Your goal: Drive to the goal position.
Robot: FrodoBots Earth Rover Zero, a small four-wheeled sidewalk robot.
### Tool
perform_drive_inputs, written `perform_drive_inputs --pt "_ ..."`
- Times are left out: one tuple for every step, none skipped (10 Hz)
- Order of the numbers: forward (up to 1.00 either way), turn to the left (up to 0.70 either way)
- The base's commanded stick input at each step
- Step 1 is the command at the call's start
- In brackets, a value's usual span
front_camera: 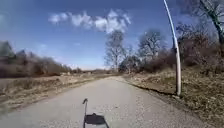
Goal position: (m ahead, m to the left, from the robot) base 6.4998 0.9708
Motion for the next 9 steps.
perform_drive_inputs --pt "1.00 0.00" --pt "1.00 0.00" --pt "1.00 0.00" --pt "1.00 0.00" --pt "1.00 0.00" --pt "1.00 0.00" --pt "1.00 0.00" --pt "1.00 0.00" --pt "1.00 0.00"
